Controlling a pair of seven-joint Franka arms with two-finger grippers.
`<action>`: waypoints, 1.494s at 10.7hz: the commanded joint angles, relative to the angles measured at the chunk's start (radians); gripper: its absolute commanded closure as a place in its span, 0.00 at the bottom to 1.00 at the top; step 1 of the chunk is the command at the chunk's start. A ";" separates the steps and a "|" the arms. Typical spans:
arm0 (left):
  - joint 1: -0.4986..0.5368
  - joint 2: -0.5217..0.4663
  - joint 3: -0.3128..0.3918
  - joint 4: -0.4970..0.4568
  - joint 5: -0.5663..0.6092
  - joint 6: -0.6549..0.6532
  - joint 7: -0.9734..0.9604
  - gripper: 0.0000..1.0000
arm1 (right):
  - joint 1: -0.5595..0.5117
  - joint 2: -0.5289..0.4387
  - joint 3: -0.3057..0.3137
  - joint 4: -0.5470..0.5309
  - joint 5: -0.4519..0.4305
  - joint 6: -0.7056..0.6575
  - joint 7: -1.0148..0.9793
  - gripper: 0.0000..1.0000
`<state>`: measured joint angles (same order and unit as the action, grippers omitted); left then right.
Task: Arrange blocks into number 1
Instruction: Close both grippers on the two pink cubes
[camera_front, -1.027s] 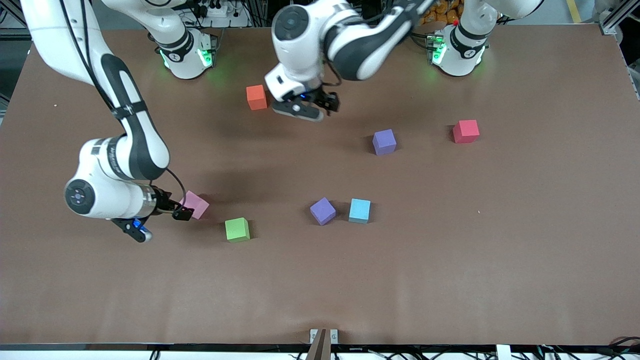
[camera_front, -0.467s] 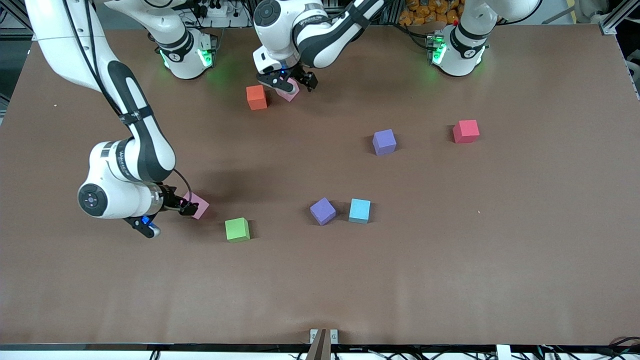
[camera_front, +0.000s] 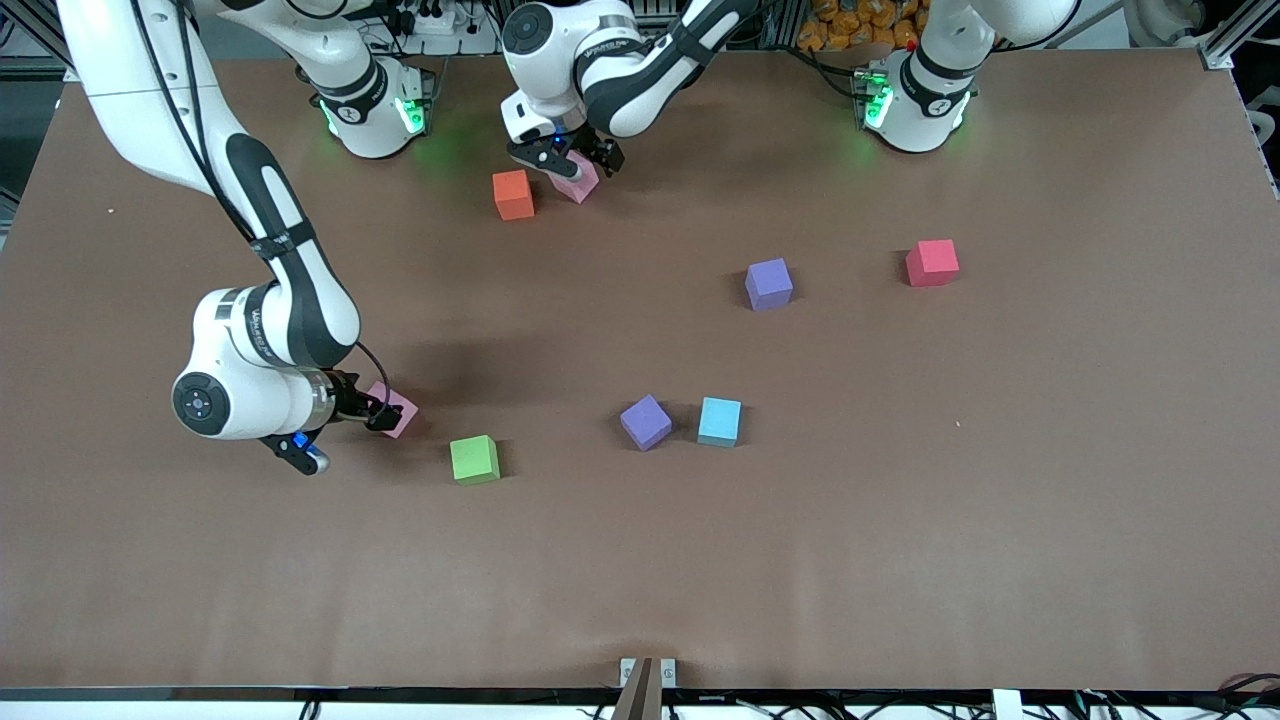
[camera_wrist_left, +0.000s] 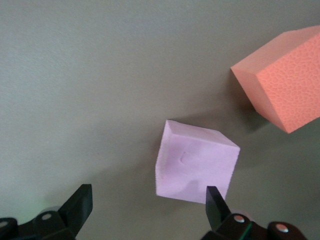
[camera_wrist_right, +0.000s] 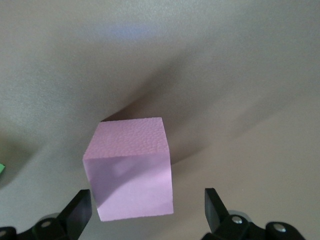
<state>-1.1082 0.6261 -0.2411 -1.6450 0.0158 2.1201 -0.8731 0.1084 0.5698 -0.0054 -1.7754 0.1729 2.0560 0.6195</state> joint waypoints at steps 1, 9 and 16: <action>-0.021 0.043 0.006 0.063 0.000 -0.002 -0.046 0.00 | 0.020 0.010 -0.016 -0.002 0.014 0.023 0.006 0.00; -0.061 0.149 0.014 0.142 0.078 -0.002 -0.115 0.00 | 0.034 0.053 -0.021 -0.002 0.014 0.095 0.000 0.19; -0.070 0.176 0.017 0.143 0.090 0.000 -0.139 0.00 | 0.043 0.053 -0.031 0.001 0.014 0.096 -0.001 0.56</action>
<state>-1.1615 0.7827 -0.2329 -1.5244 0.0688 2.1210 -0.9696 0.1340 0.6220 -0.0215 -1.7749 0.1740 2.1453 0.6191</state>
